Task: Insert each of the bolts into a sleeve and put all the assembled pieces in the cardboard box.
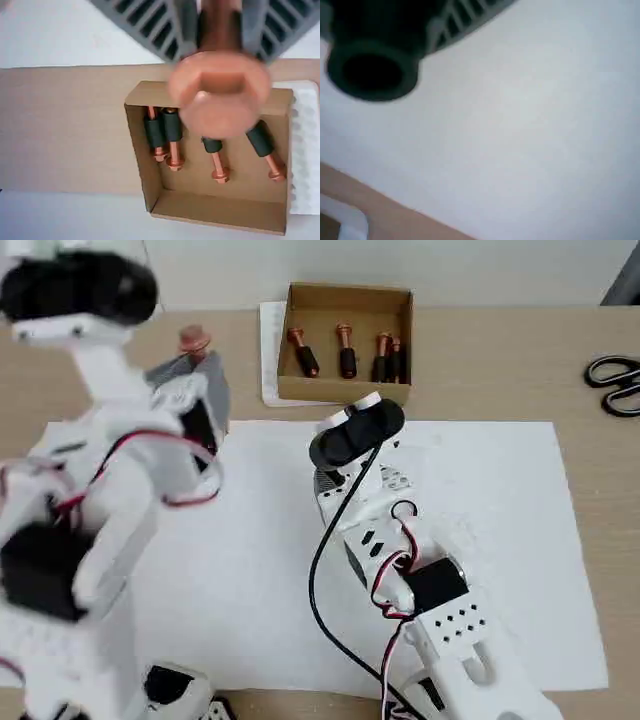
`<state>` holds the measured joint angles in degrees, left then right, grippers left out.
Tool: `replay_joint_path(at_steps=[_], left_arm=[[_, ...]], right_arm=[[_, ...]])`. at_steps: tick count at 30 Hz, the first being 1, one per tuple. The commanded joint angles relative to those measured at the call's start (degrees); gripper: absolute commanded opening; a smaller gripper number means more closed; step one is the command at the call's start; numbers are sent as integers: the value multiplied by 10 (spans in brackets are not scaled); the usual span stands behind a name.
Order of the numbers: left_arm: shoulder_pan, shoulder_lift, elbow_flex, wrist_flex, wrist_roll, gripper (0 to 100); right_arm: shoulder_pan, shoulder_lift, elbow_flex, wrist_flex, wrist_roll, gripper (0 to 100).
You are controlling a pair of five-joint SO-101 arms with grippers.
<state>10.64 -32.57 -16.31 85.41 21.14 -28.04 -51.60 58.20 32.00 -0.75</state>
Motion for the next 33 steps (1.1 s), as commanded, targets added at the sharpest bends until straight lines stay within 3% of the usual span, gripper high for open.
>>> replay_joint_path(at_steps=[1, 5, 11, 20, 26, 33], left_arm=[[3, -40, 29, 34, -9, 6], [3, -43, 143, -55, 33, 6], [4, -46, 339, -207, 33, 6], [52, -45, 349, -249, 34, 6], [76, -41, 349, -314, 34, 6], [97, -46, 352, -321, 35, 6]], right_arm=[[-5, -7, -3, -16, 6, 7], [-5, -7, 2, -37, 6, 5], [-6, -36, 78, -138, 6, 5], [-6, -219, 204, -206, 6, 5], [-21, -226, 239, -205, 6, 4], [-35, -227, 260, -206, -13, 6]])
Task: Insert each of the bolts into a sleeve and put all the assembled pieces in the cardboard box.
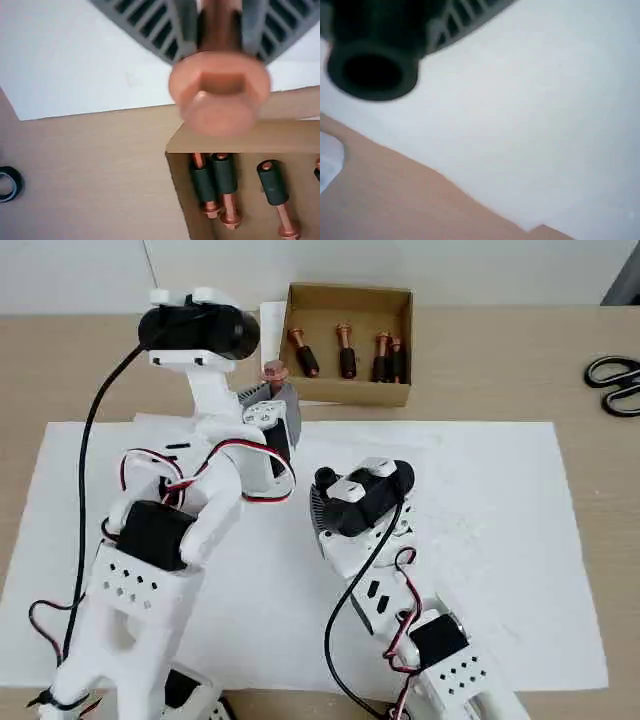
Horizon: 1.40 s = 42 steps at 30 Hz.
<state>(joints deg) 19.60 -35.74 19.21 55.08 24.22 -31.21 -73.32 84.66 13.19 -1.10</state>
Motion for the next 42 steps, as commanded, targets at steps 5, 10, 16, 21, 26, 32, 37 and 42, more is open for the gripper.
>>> replay_joint_path(at_steps=[5, 10, 16, 21, 26, 32, 37, 42], left_arm=[[14, -14, 3, -19, 4, 6], [16, -48, 22, -33, 15, 6], [11, -156, 82, 25, -4, 6], [11, -198, 205, -105, -5, 6], [15, -197, 291, -216, -5, 6], [30, -195, 290, -233, -4, 6], [47, -195, 290, -231, -4, 6], [55, -194, 295, -231, -6, 6]], right_arm=[[-3, -9, 4, -17, -11, 5], [11, -9, 9, -17, -45, 4], [16, -9, 8, -17, -49, 4], [15, -9, 8, -17, -50, 4], [15, -9, 6, -15, -50, 4], [-1, -9, 7, -16, -49, 4], [-13, -9, 8, -17, -47, 4], [-14, -9, 8, -17, -48, 4]])
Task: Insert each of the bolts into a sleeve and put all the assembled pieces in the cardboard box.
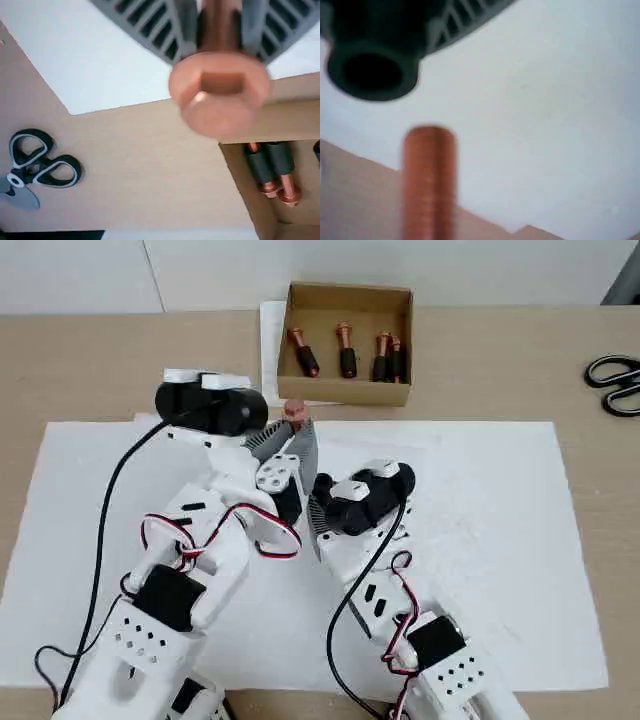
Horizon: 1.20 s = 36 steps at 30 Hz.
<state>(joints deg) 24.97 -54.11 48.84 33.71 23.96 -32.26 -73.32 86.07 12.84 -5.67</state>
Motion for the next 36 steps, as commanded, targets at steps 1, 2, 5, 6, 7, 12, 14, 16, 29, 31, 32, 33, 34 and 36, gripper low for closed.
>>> replay_joint_path(at_steps=[1, 2, 5, 6, 7, 12, 14, 16, 29, 31, 32, 33, 34, 36], left_arm=[[2, -11, 2, -18, -4, 6], [2, -11, 7, -18, -4, 6], [3, -11, 25, -19, -18, 6], [6, -11, 29, -19, -30, 6], [9, -11, 32, -19, -35, 6], [11, -11, 29, -19, -35, 6], [11, -11, 28, -19, -35, 6], [11, -12, 23, -21, -35, 6], [6, -15, 6, -25, -35, 6], [0, -14, -8, -25, -35, 6], [-3, -13, -16, -25, -35, 6], [-4, -12, -21, -25, -35, 6], [-4, -12, -22, -24, -35, 6], [-4, -12, -22, -24, -35, 6]], right_arm=[[-3, -9, -6, -14, -3, 4], [-3, -9, -6, -14, -4, 4], [-3, -9, -7, -12, -4, 4], [-4, -9, -7, -12, -4, 4], [-6, -9, -7, -12, -4, 4], [-26, -9, -7, -10, -2, 4], [-26, -9, -7, -10, -2, 4], [-26, -9, -7, -10, -2, 4], [-27, -9, -6, -9, -2, 4], [-27, -9, -6, -9, -2, 4], [-27, -9, -6, -9, -2, 4], [-28, -9, -6, -9, -2, 4], [-28, -9, -6, -9, -2, 4], [-28, -9, -6, -9, -2, 4]])
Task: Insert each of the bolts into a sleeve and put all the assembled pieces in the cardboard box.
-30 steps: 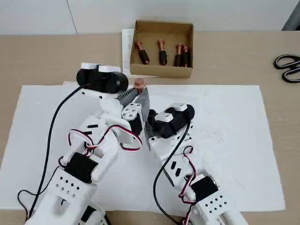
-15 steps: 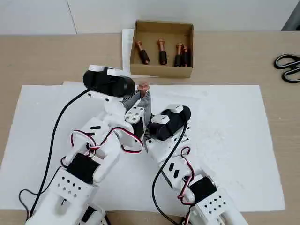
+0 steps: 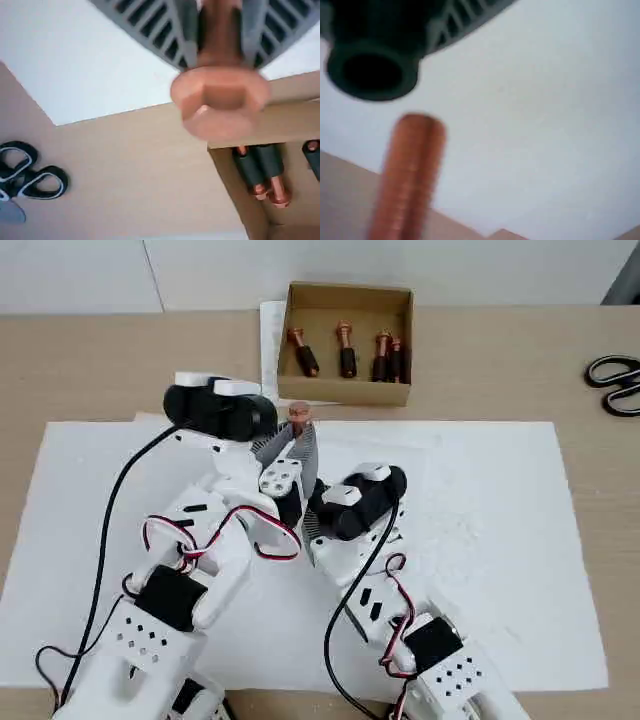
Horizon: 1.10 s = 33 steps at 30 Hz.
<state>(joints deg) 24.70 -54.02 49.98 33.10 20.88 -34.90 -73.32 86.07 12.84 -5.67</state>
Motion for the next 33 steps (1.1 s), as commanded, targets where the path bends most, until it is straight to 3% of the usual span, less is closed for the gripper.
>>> replay_joint_path(at_steps=[1, 33], left_arm=[[-2, -13, -32, -18, -4, 6], [-3, -15, 80, -104, 23, 6]], right_arm=[[-1, -9, -6, -9, -2, 4], [-1, -9, -6, -9, -2, 4]])
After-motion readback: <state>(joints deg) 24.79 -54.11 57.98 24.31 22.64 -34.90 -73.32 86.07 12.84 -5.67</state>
